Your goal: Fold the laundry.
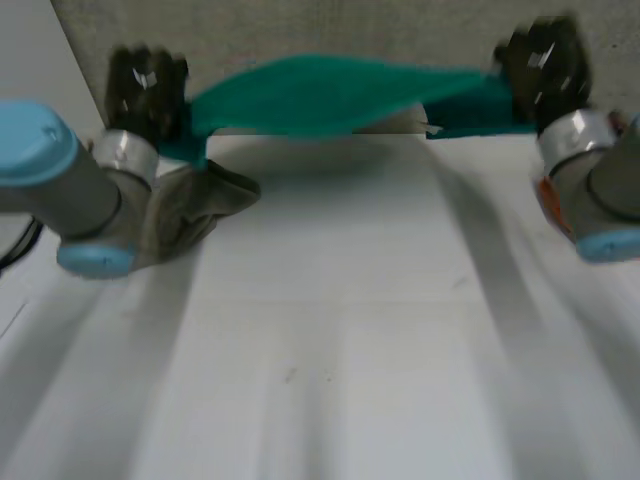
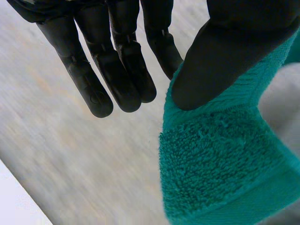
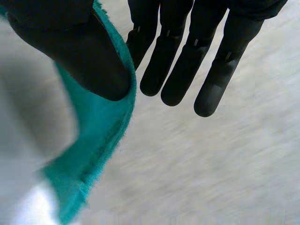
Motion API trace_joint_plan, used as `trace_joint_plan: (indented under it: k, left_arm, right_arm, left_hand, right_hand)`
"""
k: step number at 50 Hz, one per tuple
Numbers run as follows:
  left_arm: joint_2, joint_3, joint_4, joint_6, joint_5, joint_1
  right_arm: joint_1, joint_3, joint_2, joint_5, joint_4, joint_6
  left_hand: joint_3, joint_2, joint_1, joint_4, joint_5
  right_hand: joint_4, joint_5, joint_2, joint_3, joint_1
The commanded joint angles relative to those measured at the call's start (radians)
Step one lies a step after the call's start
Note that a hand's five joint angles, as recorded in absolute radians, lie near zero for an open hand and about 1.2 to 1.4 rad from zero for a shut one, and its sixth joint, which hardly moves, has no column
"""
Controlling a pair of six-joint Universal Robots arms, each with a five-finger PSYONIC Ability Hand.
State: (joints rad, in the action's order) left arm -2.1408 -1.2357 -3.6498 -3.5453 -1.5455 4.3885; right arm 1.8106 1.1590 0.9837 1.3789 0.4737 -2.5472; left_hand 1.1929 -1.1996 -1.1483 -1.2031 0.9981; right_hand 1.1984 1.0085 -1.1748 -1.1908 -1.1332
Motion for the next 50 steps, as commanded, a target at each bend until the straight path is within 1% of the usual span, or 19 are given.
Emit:
trace_joint_plan:
  k: [1,4,6,7,9,10,11,13,15,17,18,21,24,30,38,40,44,47,50]
  left_arm:
    - [-0.03,-0.198,0.026,-0.018,0.007,-0.015]
    - [-0.018,-0.26,0.069,-0.033,0.007,-0.02]
    - [0.011,-0.32,0.146,-0.064,0.007,-0.026]
    - [0.077,-0.373,0.224,-0.101,0.004,-0.027]
    - [0.139,-0.421,0.299,-0.133,0.002,-0.03]
    - [0.166,-0.445,0.336,-0.148,0.002,-0.032]
    - [0.227,-0.5,0.42,-0.177,0.001,-0.032]
    - [0.29,-0.554,0.505,-0.201,-0.002,-0.032]
    - [0.387,-0.628,0.617,-0.227,-0.001,-0.032]
    - [0.442,-0.672,0.678,-0.24,0.005,-0.035]
    - [0.462,-0.689,0.704,-0.247,0.007,-0.037]
    - [0.516,-0.729,0.772,-0.273,0.01,-0.038]
    - [0.51,-0.713,0.755,-0.302,0.01,-0.035]
    - [0.408,-0.628,0.636,-0.313,0.001,-0.027]
    - [0.248,-0.493,0.358,-0.314,-0.001,-0.037]
    - [0.21,-0.461,0.326,-0.314,-0.001,-0.037]
    - [0.101,-0.325,0.26,-0.317,-0.002,-0.038]
    - [0.039,-0.133,0.229,-0.316,-0.002,-0.041]
    - [0.027,0.095,0.189,-0.29,-0.002,-0.037]
  right_arm:
    - [-0.002,0.068,-0.123,-0.014,-0.158,0.039]
    - [-0.013,0.113,-0.117,-0.011,-0.239,0.091]
    - [-0.016,0.151,-0.105,-0.009,-0.291,0.125]
    - [-0.017,0.194,-0.077,-0.008,-0.35,0.152]
    - [-0.019,0.234,-0.028,-0.003,-0.409,0.182]
    - [-0.019,0.287,0.049,0.008,-0.49,0.22]
    - [-0.02,0.316,0.093,0.015,-0.536,0.243]
    - [-0.022,0.376,0.171,0.032,-0.637,0.295]
    - [-0.04,0.474,0.278,0.06,-0.789,0.395]
    - [-0.069,0.537,0.343,0.069,-0.864,0.468]
    - [-0.107,0.585,0.404,0.071,-0.904,0.545]
    - [-0.167,0.631,0.47,0.066,-0.883,0.636]
    - [-0.174,0.634,0.464,0.075,-0.842,0.627]
    - [-0.162,0.565,0.3,0.075,-0.747,0.572]
    - [-0.045,0.389,0.161,0.086,-0.575,0.446]
    - [-0.034,0.339,0.104,0.086,-0.514,0.435]
    - [-0.027,0.201,0.02,0.104,-0.402,0.418]
    - [-0.01,0.084,-0.003,0.14,-0.33,0.389]
    - [0.004,-0.083,0.003,0.201,-0.198,0.317]
  left_hand:
    - [0.203,-0.197,-0.248,-0.193,0.224]
    - [0.203,-0.197,-0.248,-0.193,0.224]
    - [0.203,-0.197,-0.248,-0.193,0.224]
    - [0.203,-0.197,-0.248,-0.193,0.224]
    - [0.203,-0.197,-0.248,-0.193,0.224]
    - [0.203,-0.197,-0.248,-0.193,0.224]
    - [0.203,-0.197,-0.248,-0.193,0.224]
    - [0.203,-0.197,-0.248,-0.193,0.224]
    - [0.203,-0.197,-0.248,-0.193,0.224]
    - [0.203,-0.197,-0.248,-0.193,0.224]
    - [0.203,-0.197,-0.248,-0.193,0.224]
    - [0.203,-0.197,-0.248,-0.193,0.224]
    - [0.203,-0.197,-0.248,-0.193,0.224]
    - [0.203,-0.197,-0.248,-0.193,0.224]
    - [0.203,-0.197,-0.248,-0.193,0.224]
    - [0.203,-0.197,-0.248,-0.193,0.224]
    - [0.203,-0.197,-0.248,-0.193,0.224]
    - [0.203,-0.197,-0.248,-0.193,0.224]
    - [0.203,-0.197,-0.248,-0.193,0.224]
  right_hand:
    - [0.198,0.213,-0.221,-0.205,-0.263]
    - [0.198,0.213,-0.221,-0.205,-0.263]
    - [0.198,0.213,-0.221,-0.205,-0.263]
    - [0.198,0.213,-0.221,-0.205,-0.263]
    - [0.198,0.213,-0.221,-0.205,-0.263]
    - [0.198,0.213,-0.221,-0.205,-0.263]
    - [0.198,0.213,-0.221,-0.205,-0.263]
    - [0.198,0.213,-0.221,-0.205,-0.263]
    - [0.198,0.213,-0.221,-0.205,-0.263]
    - [0.198,0.213,-0.221,-0.205,-0.263]
    - [0.198,0.213,-0.221,-0.205,-0.263]
    - [0.198,0.213,-0.221,-0.205,-0.263]
    - [0.198,0.213,-0.221,-0.205,-0.263]
    - [0.198,0.213,-0.221,-0.205,-0.263]
    - [0.198,0.213,-0.221,-0.205,-0.263]
    - [0.198,0.213,-0.221,-0.205,-0.263]
    - [0.198,0.213,-0.221,-0.205,-0.263]
    - [0.198,0.213,-0.221,-0.205,-0.263]
    - [0.198,0.213,-0.221,-0.205,-0.263]
